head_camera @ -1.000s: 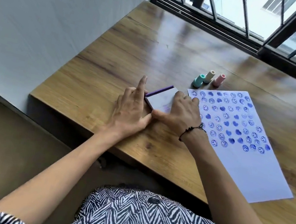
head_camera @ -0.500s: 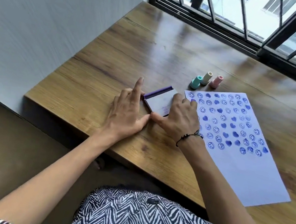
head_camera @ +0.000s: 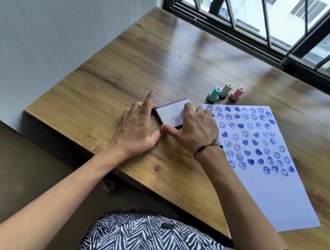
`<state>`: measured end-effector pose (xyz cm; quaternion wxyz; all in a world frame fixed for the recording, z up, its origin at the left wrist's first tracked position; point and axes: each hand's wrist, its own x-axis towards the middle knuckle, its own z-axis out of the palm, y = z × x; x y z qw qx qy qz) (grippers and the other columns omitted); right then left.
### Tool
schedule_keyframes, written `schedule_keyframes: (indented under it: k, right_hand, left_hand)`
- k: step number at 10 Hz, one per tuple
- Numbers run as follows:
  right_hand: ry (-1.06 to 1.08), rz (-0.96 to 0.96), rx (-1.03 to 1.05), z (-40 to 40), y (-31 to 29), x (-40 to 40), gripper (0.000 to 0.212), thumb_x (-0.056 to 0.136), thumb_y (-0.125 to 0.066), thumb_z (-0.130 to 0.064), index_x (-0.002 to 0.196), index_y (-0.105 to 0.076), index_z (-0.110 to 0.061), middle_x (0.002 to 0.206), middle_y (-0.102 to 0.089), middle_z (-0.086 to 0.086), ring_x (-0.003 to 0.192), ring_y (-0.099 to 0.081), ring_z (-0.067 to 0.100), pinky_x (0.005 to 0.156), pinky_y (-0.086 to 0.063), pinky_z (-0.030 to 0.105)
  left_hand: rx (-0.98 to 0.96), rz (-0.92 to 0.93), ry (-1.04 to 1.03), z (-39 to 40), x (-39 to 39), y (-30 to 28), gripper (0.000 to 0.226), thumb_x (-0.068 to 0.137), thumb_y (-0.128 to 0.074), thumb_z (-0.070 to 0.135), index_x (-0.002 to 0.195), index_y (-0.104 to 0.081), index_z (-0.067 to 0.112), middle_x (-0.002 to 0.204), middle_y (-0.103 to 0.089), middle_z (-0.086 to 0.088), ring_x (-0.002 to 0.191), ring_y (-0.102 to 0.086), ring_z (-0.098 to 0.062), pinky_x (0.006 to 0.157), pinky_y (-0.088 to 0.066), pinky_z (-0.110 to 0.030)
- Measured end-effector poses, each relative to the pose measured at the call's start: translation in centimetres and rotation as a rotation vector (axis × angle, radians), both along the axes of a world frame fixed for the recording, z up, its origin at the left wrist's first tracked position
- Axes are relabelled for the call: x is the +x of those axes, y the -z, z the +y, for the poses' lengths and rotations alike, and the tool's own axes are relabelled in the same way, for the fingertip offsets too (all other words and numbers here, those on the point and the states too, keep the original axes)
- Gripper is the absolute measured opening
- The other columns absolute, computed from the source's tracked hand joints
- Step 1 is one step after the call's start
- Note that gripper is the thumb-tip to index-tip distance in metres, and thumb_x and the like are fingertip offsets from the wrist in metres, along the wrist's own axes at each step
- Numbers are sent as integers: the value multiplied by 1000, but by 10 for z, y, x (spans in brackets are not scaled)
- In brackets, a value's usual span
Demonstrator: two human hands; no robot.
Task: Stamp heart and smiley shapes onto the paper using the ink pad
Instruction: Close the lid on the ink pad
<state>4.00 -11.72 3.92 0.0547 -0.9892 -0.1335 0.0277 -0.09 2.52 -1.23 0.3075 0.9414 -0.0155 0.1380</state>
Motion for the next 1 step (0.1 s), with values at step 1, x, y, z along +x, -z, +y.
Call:
schedule_keyframes:
  k: [1]
  right_hand:
    - [1, 29, -5, -1, -2, 1, 77, 68, -53, -72, 112, -45, -10, 110, -57, 18, 105, -49, 35, 73, -43, 39]
  left_hand:
    - [-2, 46, 11, 1, 1, -5, 95, 70, -68, 32, 142, -9, 17, 136, -45, -4, 120, -37, -27, 100, -30, -39]
